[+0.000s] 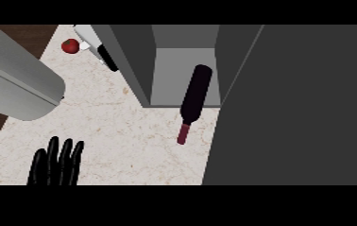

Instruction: Pick up the wine, place it into the cabinet and close the cabinet

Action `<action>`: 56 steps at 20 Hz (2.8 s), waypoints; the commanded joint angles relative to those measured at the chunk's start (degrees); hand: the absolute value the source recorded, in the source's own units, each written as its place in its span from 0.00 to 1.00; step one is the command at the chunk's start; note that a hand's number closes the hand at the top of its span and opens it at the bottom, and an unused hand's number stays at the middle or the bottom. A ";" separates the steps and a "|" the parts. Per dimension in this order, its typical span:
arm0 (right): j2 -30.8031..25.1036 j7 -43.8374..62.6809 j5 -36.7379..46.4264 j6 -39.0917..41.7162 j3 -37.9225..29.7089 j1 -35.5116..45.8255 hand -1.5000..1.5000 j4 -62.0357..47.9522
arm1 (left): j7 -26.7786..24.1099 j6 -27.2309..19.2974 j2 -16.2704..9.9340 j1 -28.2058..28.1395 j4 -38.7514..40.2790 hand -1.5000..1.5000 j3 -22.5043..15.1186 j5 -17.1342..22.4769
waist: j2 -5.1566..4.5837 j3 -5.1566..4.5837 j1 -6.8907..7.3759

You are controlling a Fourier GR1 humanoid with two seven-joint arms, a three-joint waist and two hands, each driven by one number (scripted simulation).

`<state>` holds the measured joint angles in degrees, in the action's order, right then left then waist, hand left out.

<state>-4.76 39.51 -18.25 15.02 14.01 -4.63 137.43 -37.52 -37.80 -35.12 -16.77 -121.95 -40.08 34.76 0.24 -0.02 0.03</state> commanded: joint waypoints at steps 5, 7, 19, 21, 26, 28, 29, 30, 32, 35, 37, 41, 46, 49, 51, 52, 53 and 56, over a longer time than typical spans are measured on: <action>0.55 3.92 0.07 1.36 13.37 -0.23 1.00 10.24 | -1.32 7.36 -6.28 -6.48 -3.62 0.00 11.64 7.10 | 0.22 -0.09 0.39; 0.03 4.33 1.66 1.40 17.86 -3.04 1.00 12.30 | -1.03 10.64 -8.17 -8.21 -3.77 0.00 16.29 10.71 | 0.41 -0.12 0.17; 4.73 4.02 17.86 -14.83 40.67 3.23 1.00 6.28 | 0.56 18.34 -10.73 -12.21 -1.65 0.00 26.51 15.24 | 0.42 -0.12 -0.24; 4.72 1.21 21.63 -18.82 43.64 6.13 1.00 2.75 | 0.59 20.85 -11.09 -11.96 0.45 0.00 28.00 16.28 | 0.44 -0.17 -0.21; 4.65 3.14 24.67 -25.78 45.17 14.38 1.00 1.30 | 2.18 23.48 -12.36 -12.59 -0.01 0.00 30.95 18.27 | 0.46 -0.23 0.36; 4.58 2.42 25.01 -26.90 44.17 16.66 1.00 0.29 | 3.39 25.28 -13.04 -13.25 -0.90 0.00 33.59 20.91 | 0.38 -0.19 0.83; 4.55 3.49 25.71 -28.84 43.86 19.02 1.00 -0.12 | 3.11 25.77 -12.51 -12.85 1.29 0.00 32.22 19.48 | 0.29 -0.23 0.60; 4.52 -0.87 26.39 -29.21 43.87 19.08 1.00 -3.89 | 4.29 25.46 -11.40 -9.36 1.94 0.00 32.66 20.97 | 0.02 -0.13 0.12; 4.47 3.57 26.62 -32.34 41.43 24.17 1.00 -3.33 | 4.12 25.00 -11.38 -13.23 -3.34 0.00 30.99 19.33 | 0.18 -0.16 1.21; 4.39 3.31 24.03 -33.94 39.24 29.40 1.00 -6.63 | 4.03 26.57 -10.57 -11.97 -0.45 0.00 31.66 18.74 | -0.07 -0.15 1.34; 4.34 4.18 21.77 -35.63 39.67 31.76 1.00 -7.71 | 5.98 25.37 -10.41 -9.33 -0.57 0.00 31.10 18.79 | -0.20 -0.14 0.95; 4.28 4.56 15.27 -38.78 33.17 39.52 1.00 -11.78 | 5.13 26.74 -9.15 -10.19 0.51 0.00 29.77 17.89 | -0.45 -0.22 2.62; 4.46 0.79 7.90 -41.98 28.01 51.50 1.00 -22.40 | 6.83 24.70 -6.95 -5.72 1.98 0.00 28.66 17.64 | -0.69 -0.14 2.60; 4.61 3.33 7.22 -46.26 25.90 62.02 1.00 -27.09 | 8.01 23.07 -6.71 -6.39 0.70 0.00 30.09 17.49 | -0.14 -0.12 2.09; 4.67 -5.91 4.28 -44.47 24.42 62.28 1.00 -36.82 | 8.00 23.40 -6.21 -6.93 -0.01 0.00 29.00 16.41 | -0.53 -0.07 2.73; 4.69 -2.66 2.57 -43.59 20.09 66.95 1.00 -38.31 | 8.81 20.36 -5.72 -4.55 -0.71 0.00 29.08 15.73 | -0.53 -0.06 2.33; 4.70 -5.26 1.45 -43.88 21.03 67.52 1.00 -40.08 | 7.71 27.04 -5.87 -4.69 5.17 0.00 31.09 17.76 | -0.48 -0.11 2.02; 4.73 -7.91 6.20 -39.23 18.18 71.08 1.00 -46.68 | 8.34 23.73 -4.05 -4.48 3.54 0.00 28.12 15.20 | -0.52 -0.07 1.21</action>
<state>-0.42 35.34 -12.96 -27.65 35.95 61.12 99.04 -29.15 -13.96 -41.11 -22.65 -120.49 -10.53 51.29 -0.17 -0.10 2.02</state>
